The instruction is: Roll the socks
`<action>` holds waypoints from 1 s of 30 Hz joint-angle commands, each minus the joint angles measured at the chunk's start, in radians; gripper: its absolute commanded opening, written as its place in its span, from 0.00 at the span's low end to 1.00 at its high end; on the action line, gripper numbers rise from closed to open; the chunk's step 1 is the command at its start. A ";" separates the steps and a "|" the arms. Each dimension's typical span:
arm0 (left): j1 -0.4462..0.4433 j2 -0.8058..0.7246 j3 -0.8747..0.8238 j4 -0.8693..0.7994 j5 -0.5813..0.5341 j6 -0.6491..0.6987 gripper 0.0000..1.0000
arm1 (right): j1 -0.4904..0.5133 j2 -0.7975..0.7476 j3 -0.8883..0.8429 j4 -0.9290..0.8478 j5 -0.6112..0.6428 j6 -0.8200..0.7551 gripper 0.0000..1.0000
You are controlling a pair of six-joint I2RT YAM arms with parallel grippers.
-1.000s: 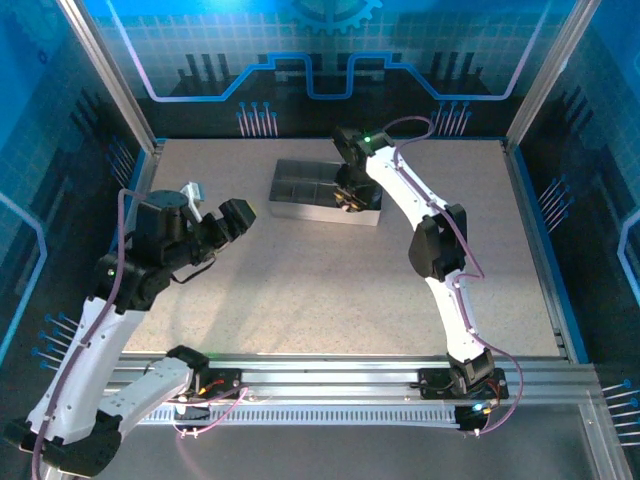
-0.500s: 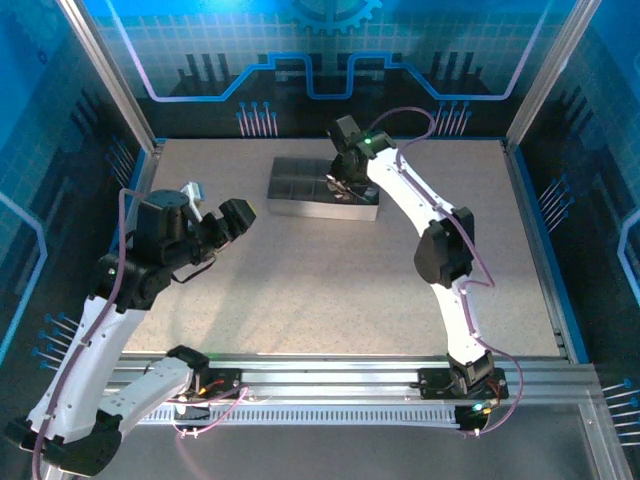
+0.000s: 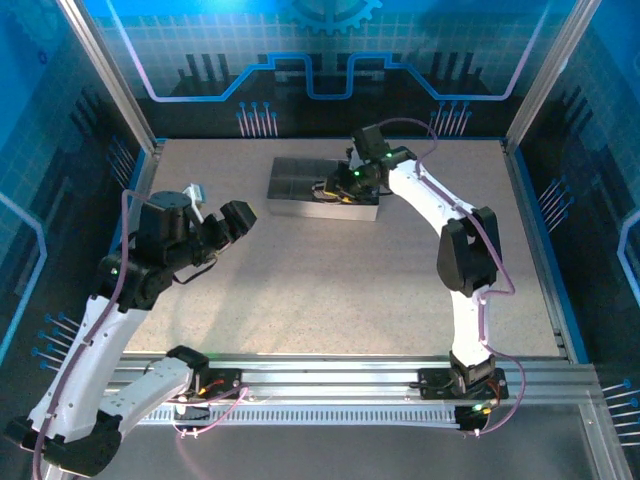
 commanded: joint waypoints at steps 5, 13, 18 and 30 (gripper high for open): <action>0.005 -0.010 -0.020 0.023 0.001 -0.021 0.89 | -0.077 0.030 0.010 -0.071 -0.169 -0.149 0.00; 0.005 -0.009 -0.021 0.026 0.005 -0.024 0.89 | -0.106 0.112 0.107 -0.216 -0.101 -0.188 0.00; 0.005 -0.015 -0.020 0.018 -0.001 -0.023 0.89 | -0.110 0.107 0.121 -0.241 -0.043 -0.189 0.00; 0.005 -0.005 -0.015 0.028 0.002 -0.023 0.89 | -0.116 0.144 0.182 -0.311 0.098 -0.150 0.00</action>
